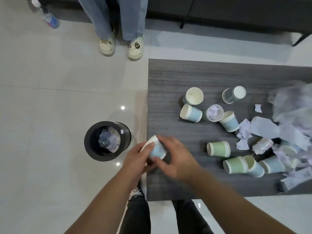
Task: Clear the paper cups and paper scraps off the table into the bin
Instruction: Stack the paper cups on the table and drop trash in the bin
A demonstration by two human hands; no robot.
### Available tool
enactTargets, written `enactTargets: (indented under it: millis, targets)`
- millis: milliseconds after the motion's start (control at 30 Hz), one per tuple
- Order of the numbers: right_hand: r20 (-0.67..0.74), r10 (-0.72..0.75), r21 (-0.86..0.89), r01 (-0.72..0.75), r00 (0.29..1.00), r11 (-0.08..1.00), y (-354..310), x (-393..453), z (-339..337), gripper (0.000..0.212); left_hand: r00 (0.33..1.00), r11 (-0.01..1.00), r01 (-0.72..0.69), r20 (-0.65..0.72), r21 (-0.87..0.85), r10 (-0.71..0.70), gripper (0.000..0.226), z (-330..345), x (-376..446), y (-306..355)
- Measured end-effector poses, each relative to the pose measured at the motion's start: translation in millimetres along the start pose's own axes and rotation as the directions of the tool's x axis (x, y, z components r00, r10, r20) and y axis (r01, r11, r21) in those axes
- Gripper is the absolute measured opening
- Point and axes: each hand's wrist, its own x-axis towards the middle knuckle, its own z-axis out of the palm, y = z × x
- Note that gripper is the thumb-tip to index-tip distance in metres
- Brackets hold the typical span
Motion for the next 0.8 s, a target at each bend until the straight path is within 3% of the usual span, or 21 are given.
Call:
enactTargets:
  millis: [67,167,267,333,400,500,633,800]
  targets:
    - [-0.173,0.029,-0.014,-0.032,0.985,0.999,3,6,-17,0.054,0.994,1.000,-0.017,-0.109,0.022,0.019,0.034,-11,7,-4]
    - [-0.437,0.196,0.073,-0.183,0.878,0.980,7,25,-48,0.034,0.944,0.993,-0.052,-0.319,0.105,0.083,0.043,-47,20,-5]
    - [-0.456,0.320,0.130,-0.294,0.831,0.947,12,44,-71,0.029,0.846,0.974,-0.030,-0.513,0.225,0.145,0.063,-93,35,2]
    - [-0.477,0.305,0.102,-0.292,0.825,0.951,14,51,-82,0.028,0.812,0.971,0.027,-0.571,0.239,0.119,0.083,-122,47,7]
    - [-0.581,0.234,-0.004,-0.290,0.780,0.957,21,54,-94,0.026,0.817,0.953,0.142,-0.575,0.269,0.040,0.096,-143,57,8]
    - [-0.668,0.235,-0.149,-0.436,0.706,0.887,38,54,-116,0.056,0.849,0.904,0.167,-0.523,0.394,0.071,0.060,-145,61,5]
    - [-0.447,0.372,-0.364,-0.545,0.813,0.755,63,59,-136,0.094,0.845,0.832,0.093,-0.485,0.547,0.224,0.046,-109,51,-4]
    - [-0.382,0.359,-0.397,-0.502,0.852,0.768,75,58,-140,0.076,0.862,0.775,-0.159,-0.296,0.611,0.411,0.031,-27,29,-4]
